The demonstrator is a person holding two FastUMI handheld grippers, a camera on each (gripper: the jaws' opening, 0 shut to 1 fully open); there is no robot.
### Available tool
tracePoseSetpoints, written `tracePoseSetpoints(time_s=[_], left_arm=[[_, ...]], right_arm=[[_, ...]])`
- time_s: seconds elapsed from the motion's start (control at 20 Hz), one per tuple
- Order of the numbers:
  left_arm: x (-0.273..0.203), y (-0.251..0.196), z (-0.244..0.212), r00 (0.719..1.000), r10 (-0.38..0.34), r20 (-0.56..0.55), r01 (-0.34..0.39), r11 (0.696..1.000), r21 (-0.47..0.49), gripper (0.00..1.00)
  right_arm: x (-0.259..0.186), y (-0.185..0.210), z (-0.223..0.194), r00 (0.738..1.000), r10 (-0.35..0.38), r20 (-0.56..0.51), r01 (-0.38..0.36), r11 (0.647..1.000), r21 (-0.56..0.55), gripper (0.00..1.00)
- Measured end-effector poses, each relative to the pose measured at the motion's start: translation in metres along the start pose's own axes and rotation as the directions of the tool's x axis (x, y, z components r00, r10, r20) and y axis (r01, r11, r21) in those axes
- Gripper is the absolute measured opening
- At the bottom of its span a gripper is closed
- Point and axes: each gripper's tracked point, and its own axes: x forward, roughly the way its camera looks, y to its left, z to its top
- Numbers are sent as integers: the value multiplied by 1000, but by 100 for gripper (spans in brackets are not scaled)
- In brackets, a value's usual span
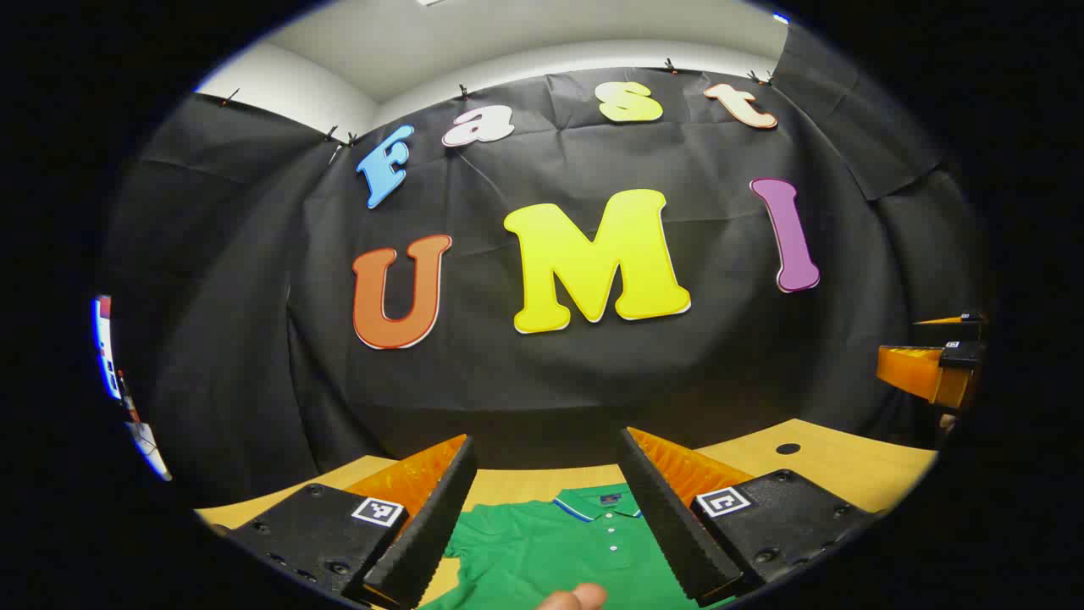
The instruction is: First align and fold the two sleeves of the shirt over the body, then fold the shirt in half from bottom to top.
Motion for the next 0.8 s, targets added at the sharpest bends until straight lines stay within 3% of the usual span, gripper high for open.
tracePoseSetpoints(time_s=[0.4,0.6,0.8], left_arm=[[-18,8,-7,1000,-2,-11,1,995,-103,100],[-40,25,-14,999,34,-23,-37,984,-173,100],[-62,39,-20,998,43,-44,-49,988,-145,100]], right_arm=[[-18,20,-9,998,-15,-56,15,1000,3,95],[-36,20,-25,992,-22,-122,36,993,110,95],[-53,13,-29,989,-64,-136,80,990,112,95]])
